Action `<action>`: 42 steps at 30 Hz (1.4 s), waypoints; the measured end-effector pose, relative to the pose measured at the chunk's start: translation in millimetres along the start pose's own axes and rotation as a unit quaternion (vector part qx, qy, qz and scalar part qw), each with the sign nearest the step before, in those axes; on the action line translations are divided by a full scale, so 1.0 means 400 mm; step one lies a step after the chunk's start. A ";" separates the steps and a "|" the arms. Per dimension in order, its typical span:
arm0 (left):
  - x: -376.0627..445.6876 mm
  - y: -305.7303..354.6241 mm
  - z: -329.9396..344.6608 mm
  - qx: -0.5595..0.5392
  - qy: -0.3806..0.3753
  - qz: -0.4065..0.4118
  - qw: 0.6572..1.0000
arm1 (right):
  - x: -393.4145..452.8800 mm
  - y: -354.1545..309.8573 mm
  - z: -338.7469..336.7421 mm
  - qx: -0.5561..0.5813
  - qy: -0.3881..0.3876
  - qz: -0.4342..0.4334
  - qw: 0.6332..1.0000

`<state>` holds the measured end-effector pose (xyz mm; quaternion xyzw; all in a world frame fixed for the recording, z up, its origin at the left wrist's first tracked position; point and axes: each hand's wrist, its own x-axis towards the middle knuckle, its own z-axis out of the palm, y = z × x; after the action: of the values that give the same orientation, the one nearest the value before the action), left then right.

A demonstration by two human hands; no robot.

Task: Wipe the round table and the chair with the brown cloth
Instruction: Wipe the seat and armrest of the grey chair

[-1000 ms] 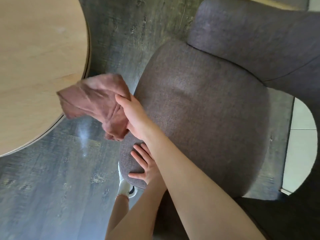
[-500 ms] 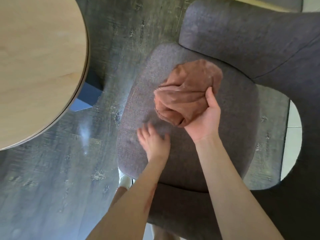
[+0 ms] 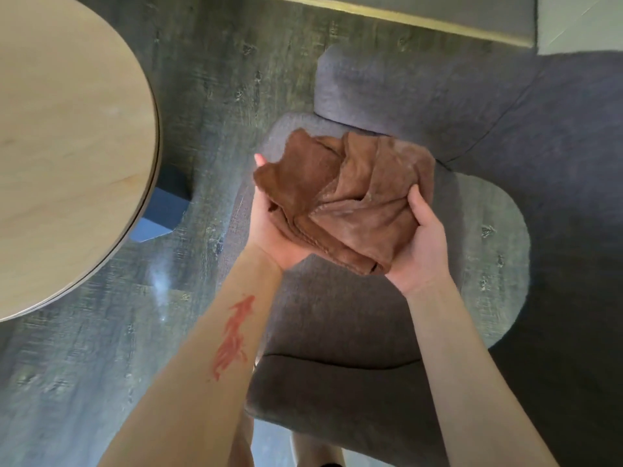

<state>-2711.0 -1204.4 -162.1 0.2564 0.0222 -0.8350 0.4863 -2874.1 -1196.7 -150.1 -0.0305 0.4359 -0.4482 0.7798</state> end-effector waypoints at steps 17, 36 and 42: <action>-0.008 -0.095 0.331 0.434 0.018 -0.034 0.900 | -0.248 -0.197 0.066 -0.262 0.223 -0.209 0.915; 0.046 -0.353 0.472 0.333 0.011 -0.070 0.940 | -0.364 -0.405 -0.142 -0.313 0.187 -0.271 0.891; 0.070 -0.518 0.536 0.288 0.088 -0.024 0.953 | -0.403 -0.550 -0.239 -0.436 0.160 -0.262 0.846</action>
<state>-2979.7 -1179.2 -32.6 0.4574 -0.1701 -0.7915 0.3678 -3124.8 -1178.2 -7.7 -0.4080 0.6811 -0.3986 0.4592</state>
